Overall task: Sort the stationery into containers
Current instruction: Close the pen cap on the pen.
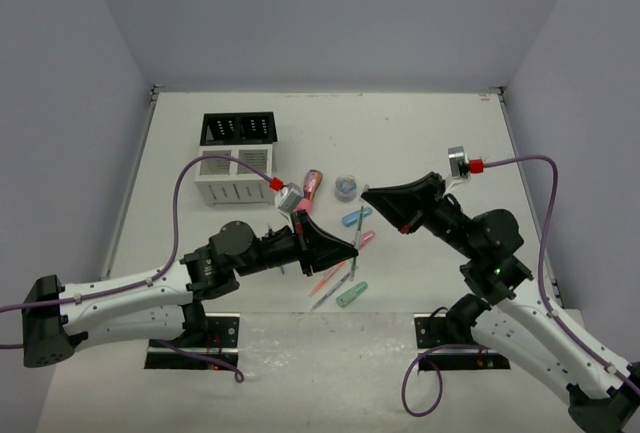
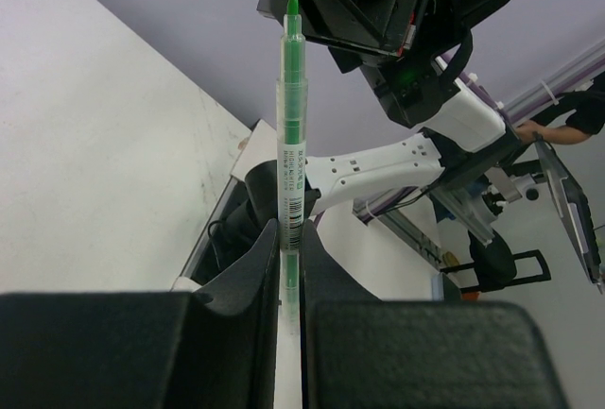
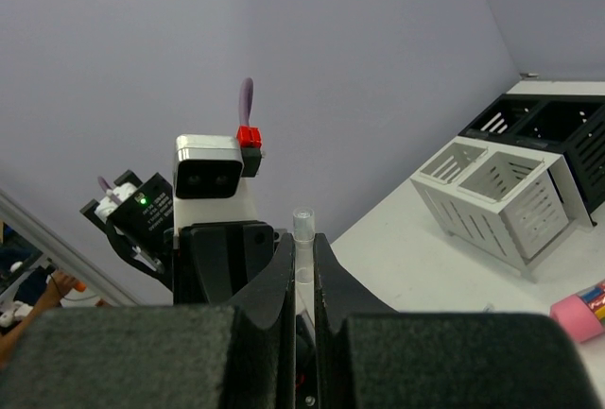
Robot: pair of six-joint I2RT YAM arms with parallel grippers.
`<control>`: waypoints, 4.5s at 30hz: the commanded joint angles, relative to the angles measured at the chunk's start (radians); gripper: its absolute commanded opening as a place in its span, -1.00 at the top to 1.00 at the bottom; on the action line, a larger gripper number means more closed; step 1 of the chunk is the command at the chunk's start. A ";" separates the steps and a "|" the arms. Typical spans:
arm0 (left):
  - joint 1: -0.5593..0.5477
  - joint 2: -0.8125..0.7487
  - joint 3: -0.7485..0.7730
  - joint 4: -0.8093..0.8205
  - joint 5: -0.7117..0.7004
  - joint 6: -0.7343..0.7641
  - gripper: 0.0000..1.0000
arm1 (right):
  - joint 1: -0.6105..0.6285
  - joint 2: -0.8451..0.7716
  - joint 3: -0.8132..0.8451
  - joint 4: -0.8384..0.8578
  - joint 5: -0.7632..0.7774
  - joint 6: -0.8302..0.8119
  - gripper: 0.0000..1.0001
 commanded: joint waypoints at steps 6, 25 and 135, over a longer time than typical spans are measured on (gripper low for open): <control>-0.006 0.001 0.047 -0.008 0.017 0.008 1.00 | 0.005 -0.023 0.047 -0.040 -0.019 -0.042 1.00; -0.005 0.004 0.050 -0.040 0.020 0.010 1.00 | 0.005 -0.022 0.087 -0.117 -0.040 -0.075 1.00; -0.004 0.008 0.120 0.055 -0.175 0.364 1.00 | 0.010 -0.018 -0.021 -0.172 -0.185 -0.026 0.86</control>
